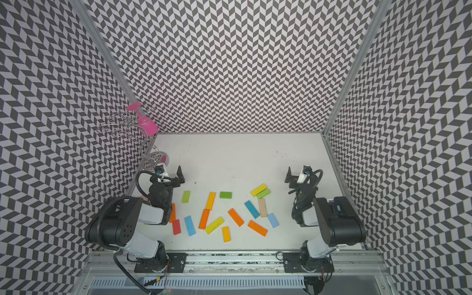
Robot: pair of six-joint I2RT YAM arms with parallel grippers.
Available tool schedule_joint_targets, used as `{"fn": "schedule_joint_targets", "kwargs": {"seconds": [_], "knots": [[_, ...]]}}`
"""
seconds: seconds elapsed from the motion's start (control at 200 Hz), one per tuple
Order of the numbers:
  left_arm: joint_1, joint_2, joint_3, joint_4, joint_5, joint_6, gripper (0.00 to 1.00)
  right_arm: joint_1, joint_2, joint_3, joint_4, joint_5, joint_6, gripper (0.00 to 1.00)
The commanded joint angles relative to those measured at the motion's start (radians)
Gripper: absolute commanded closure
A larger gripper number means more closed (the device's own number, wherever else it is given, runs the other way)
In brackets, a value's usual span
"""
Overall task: Assemble a giraffe with building blocks
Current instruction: Pick up the building block from the center of the board.
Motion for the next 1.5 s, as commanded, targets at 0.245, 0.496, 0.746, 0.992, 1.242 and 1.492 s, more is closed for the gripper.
{"fn": "schedule_joint_targets", "kwargs": {"seconds": [0.245,0.496,0.746,0.992,1.242,1.492], "knots": [[0.008,-0.007,0.001,0.003,0.017,0.007,0.0,0.003,0.012,0.012,0.04,-0.009,-0.009,0.01],[0.011,-0.007,0.005,-0.005,0.024,0.006,0.0,0.002,0.013,0.012,0.039,-0.01,-0.008,0.01],[-0.042,-0.149,0.048,-0.185,-0.141,0.01,0.02,0.015,-0.163,0.061,-0.141,0.084,0.006,0.06],[-0.118,-0.487,0.411,-0.946,-0.235,-0.281,0.07,0.02,-0.5,0.477,-1.032,0.055,0.356,0.14],[-0.139,-0.617,0.75,-1.595,0.09,-0.325,0.12,0.209,-0.588,0.706,-1.601,0.009,0.538,0.17],[-0.141,-0.813,0.649,-1.819,0.317,-0.318,0.13,0.511,-0.595,0.652,-1.804,0.052,0.751,0.19]]}}
